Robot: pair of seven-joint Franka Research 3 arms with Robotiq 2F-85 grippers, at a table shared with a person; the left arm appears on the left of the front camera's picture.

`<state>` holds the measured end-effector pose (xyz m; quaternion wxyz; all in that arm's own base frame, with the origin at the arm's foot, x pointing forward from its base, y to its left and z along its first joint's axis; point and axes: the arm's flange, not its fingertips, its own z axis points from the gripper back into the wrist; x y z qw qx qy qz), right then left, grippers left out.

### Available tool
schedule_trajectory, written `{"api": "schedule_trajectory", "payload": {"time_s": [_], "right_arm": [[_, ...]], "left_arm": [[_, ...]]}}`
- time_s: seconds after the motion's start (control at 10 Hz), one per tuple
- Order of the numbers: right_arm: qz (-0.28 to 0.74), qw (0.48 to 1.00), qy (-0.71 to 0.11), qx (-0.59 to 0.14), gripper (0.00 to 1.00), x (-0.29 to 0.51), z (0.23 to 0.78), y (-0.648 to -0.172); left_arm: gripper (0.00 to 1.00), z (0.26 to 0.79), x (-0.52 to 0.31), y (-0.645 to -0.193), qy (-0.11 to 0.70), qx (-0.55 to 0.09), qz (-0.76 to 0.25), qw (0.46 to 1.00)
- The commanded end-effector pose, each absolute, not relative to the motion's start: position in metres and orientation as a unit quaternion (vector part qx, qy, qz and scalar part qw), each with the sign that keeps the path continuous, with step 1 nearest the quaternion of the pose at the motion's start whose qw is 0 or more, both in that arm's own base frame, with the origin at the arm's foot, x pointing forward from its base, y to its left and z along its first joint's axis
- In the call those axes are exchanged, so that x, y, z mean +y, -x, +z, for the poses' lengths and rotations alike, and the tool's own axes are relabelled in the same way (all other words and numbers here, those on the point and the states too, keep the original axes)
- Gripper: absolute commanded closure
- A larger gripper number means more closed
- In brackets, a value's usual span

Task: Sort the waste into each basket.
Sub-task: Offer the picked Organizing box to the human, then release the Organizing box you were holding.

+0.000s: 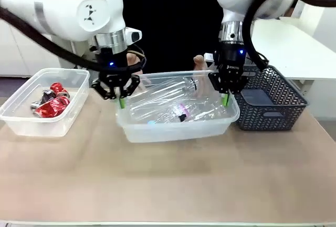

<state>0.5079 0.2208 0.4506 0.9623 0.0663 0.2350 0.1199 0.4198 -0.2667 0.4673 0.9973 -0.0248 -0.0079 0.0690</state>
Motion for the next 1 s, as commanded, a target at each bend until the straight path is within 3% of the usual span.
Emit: {"api": "schedule_trajectory", "payload": {"time_s": [0.0, 0.1, 0.3, 0.4, 0.9], "right_arm": [[0.167, 0.943, -0.069, 0.278, 0.96, 0.248, 0.463, -0.563], [0.174, 0.937, -0.073, 0.294, 0.96, 0.253, 0.452, -0.575], [0.181, 0.925, -0.069, 0.327, 0.96, 0.262, 0.424, -0.589], [0.151, 0.942, -0.057, 0.293, 0.96, 0.231, 0.425, -0.569], [0.151, 0.942, -0.057, 0.293, 0.96, 0.231, 0.425, -0.569]], "left_arm": [[0.95, 0.466, -0.29, -0.452, 0.037, -0.008, 0.101, 0.994], [0.95, 0.465, -0.292, -0.448, 0.058, -0.019, 0.098, 0.993], [0.95, 0.456, -0.267, -0.446, 0.027, 0.001, 0.079, 0.996], [0.95, 0.456, -0.267, -0.446, 0.027, 0.001, 0.079, 0.996], [0.95, 0.456, -0.267, -0.446, 0.027, 0.001, 0.079, 0.996]]}}
